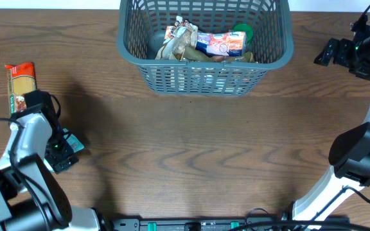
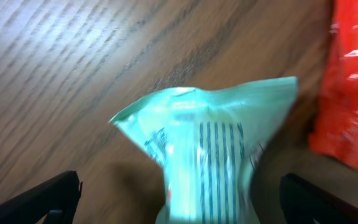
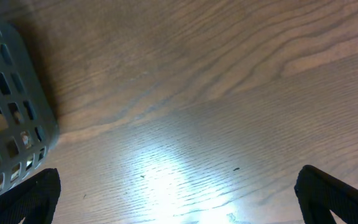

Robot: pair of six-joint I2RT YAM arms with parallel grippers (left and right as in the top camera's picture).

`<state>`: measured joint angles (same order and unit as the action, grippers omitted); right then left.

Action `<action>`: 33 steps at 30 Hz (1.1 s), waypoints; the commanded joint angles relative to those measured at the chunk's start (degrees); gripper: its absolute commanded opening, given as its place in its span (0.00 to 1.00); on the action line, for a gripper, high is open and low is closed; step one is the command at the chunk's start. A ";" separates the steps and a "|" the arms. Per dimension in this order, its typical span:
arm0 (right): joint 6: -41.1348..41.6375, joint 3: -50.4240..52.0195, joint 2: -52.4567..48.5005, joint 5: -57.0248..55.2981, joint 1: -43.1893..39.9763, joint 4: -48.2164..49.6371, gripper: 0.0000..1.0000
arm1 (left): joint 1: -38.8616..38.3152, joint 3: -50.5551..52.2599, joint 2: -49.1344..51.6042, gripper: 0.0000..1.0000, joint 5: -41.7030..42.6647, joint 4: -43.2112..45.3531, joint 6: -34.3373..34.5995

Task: Pack container
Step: 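Move the left gripper to the mint-green pouch and grasp it, then carry the mint-green pouch with the left gripper and release it in the basket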

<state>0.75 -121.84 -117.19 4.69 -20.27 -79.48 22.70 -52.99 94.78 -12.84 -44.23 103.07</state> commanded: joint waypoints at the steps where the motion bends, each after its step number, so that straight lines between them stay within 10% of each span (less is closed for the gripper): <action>1: -0.85 0.04 -0.11 0.26 0.70 -0.02 0.99 | 0.76 0.26 3.17 1.00 0.39 0.79 -2.38; 6: -0.85 0.04 -0.11 0.26 0.87 0.00 0.99 | 0.74 0.26 4.68 0.95 0.37 1.70 -3.02; 11: -0.85 0.04 -0.11 0.26 0.87 -0.09 0.99 | 0.74 0.26 4.68 0.39 0.61 1.11 -5.66; 19: -0.85 0.04 -0.11 0.26 0.87 -0.66 0.99 | 0.74 0.15 4.42 0.06 3.37 1.07 -8.96; 27: -0.87 0.04 -0.11 0.26 0.87 -0.68 0.99 | 0.68 -1.70 -1.73 0.06 3.43 1.09 -26.71; 33: -0.85 0.04 -0.11 0.26 0.87 -0.66 0.99 | 0.37 -6.10 -11.10 0.06 12.09 4.50 -56.76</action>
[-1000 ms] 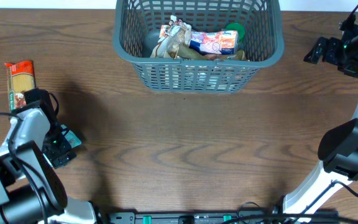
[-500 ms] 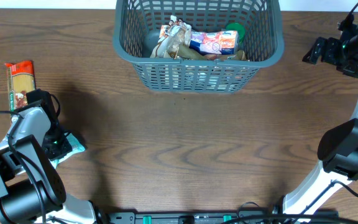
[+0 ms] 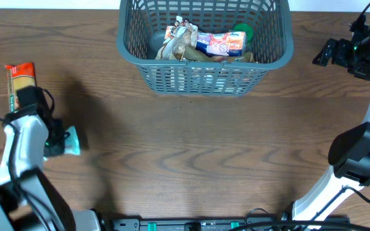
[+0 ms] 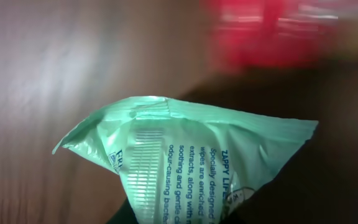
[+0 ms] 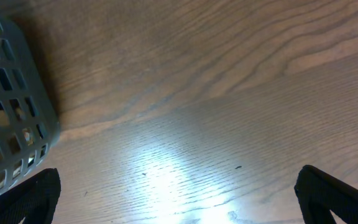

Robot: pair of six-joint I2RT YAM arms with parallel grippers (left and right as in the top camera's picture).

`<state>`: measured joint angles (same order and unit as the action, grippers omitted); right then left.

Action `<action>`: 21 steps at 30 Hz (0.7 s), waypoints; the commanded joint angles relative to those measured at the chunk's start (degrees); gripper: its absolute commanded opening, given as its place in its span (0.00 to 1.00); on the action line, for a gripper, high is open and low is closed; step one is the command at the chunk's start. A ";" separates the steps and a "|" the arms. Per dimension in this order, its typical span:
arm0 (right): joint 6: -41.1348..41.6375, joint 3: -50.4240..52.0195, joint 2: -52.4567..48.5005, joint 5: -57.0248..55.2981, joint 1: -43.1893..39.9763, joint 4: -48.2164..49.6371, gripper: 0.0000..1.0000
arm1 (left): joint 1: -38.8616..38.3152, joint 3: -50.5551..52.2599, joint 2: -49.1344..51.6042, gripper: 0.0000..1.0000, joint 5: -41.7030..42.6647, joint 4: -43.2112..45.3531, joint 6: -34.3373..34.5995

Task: Pack container
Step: 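Carry the mint-green pouch with the left gripper and release it in the basket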

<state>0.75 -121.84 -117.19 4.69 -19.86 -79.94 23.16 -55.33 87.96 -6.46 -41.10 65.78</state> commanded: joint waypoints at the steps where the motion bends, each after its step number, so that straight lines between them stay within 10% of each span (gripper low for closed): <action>1: -0.85 0.04 -0.11 0.28 0.46 -0.22 0.99 | -0.11 -5.01 -5.84 0.06 9.31 2.45 -24.81; 7: -0.83 0.04 -0.11 0.31 0.46 -0.22 0.99 | -1.79 -18.93 -9.11 0.06 24.50 -1.66 -46.73; 21: -0.83 0.04 -0.11 3.91 0.46 0.04 0.99 | -23.63 -50.23 -2.21 0.06 17.70 -0.63 -84.24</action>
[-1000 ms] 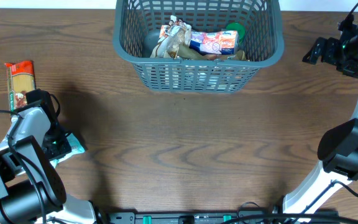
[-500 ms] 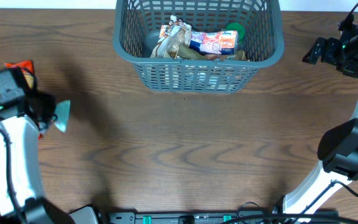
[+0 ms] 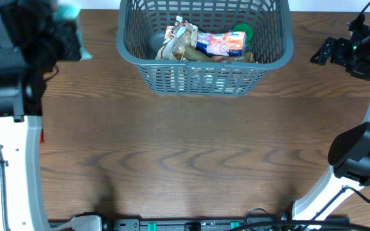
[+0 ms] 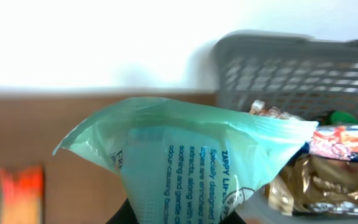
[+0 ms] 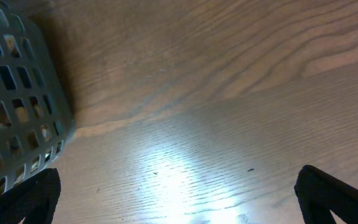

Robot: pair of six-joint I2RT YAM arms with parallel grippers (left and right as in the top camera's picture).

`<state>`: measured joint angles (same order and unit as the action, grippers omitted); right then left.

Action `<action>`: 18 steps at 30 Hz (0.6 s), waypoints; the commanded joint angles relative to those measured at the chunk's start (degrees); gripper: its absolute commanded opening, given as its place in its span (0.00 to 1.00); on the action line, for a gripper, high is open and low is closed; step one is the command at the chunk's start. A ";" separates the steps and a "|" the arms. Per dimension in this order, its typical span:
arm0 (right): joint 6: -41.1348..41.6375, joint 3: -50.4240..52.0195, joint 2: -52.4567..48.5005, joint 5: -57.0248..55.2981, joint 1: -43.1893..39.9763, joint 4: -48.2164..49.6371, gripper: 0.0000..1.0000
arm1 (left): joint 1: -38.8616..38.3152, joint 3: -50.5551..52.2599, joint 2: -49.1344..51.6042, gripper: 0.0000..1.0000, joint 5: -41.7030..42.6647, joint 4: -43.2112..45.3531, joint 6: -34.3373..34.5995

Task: Pack container
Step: 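Carry the mint-green pouch with the left gripper and release it in the basket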

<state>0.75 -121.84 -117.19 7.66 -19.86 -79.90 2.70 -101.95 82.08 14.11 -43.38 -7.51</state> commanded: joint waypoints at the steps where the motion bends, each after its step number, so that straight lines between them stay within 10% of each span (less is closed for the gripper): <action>1: -0.85 0.04 -0.11 0.94 0.44 0.00 0.99 | -4.39 -4.61 4.85 0.06 -3.15 2.93 -11.98; 18: -0.83 0.04 -0.11 0.96 0.44 -0.63 0.99 | -18.03 -6.73 23.69 0.06 -3.26 19.39 -28.83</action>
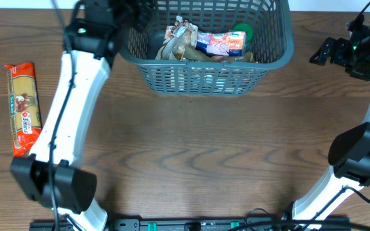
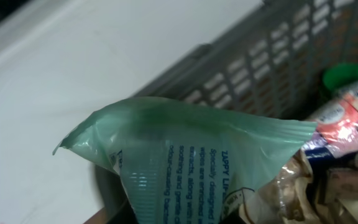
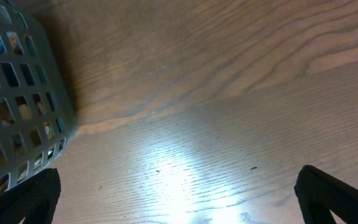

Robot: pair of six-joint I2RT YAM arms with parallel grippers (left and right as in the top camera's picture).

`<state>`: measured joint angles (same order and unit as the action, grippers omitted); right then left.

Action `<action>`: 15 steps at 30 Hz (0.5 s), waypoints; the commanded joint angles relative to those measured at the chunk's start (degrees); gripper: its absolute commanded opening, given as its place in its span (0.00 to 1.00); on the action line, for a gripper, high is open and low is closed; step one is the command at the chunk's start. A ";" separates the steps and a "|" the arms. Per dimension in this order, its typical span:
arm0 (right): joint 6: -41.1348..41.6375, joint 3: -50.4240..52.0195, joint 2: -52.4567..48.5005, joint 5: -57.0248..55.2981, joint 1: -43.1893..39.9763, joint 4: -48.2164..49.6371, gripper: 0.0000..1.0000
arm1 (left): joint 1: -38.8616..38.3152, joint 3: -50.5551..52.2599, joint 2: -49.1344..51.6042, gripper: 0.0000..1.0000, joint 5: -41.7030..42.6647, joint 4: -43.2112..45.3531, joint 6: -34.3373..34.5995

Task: Pack container
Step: 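Carry the mint-green pouch with the left gripper and release it in the basket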

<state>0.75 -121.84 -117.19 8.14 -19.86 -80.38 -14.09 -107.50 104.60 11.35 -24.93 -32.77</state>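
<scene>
My left gripper (image 1: 138, 11) is shut on a mint-green wipes packet (image 2: 188, 152) and hangs over the far left corner of the grey basket (image 1: 205, 64). In the left wrist view the packet fills the middle, with the basket's wall (image 2: 272, 56) behind it. The fingers themselves are hidden under the packet. Inside the basket lie several snack packets (image 1: 220, 43) and a green lid (image 1: 243, 31). My right gripper (image 3: 179, 205) stands open over bare table at the far right, beside the basket's right corner (image 3: 17, 81).
A red pasta packet (image 1: 21, 109) lies lengthwise on the wooden table (image 1: 191, 147) at the far left. The left arm (image 1: 69, 109) reaches from the front left up across the table. The right arm (image 1: 358, 154) stands along the right edge.
My left gripper, holding the green packet, was high over the table's far left corner and is now at the basket's far left corner. The right gripper has not moved.
My left gripper stood open around the green packet on the table beside the red pasta packet. Then it was shut on the packet there. Then it held it high at the table's far left, and now over the basket's left end.
</scene>
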 commanded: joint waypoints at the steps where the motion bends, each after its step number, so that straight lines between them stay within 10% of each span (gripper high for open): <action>1: -0.83 0.04 -0.11 0.48 0.44 -0.11 0.99 | -1.64 -1.18 2.19 0.06 -0.50 0.92 -3.67; 15: -0.83 0.04 -0.11 0.48 0.44 0.02 0.99 | -2.49 -1.16 12.46 0.05 -0.44 -6.21 -6.23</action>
<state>0.73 -121.84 -117.19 8.14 -19.86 -80.34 -16.67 -107.50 116.86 11.20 -30.39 -37.69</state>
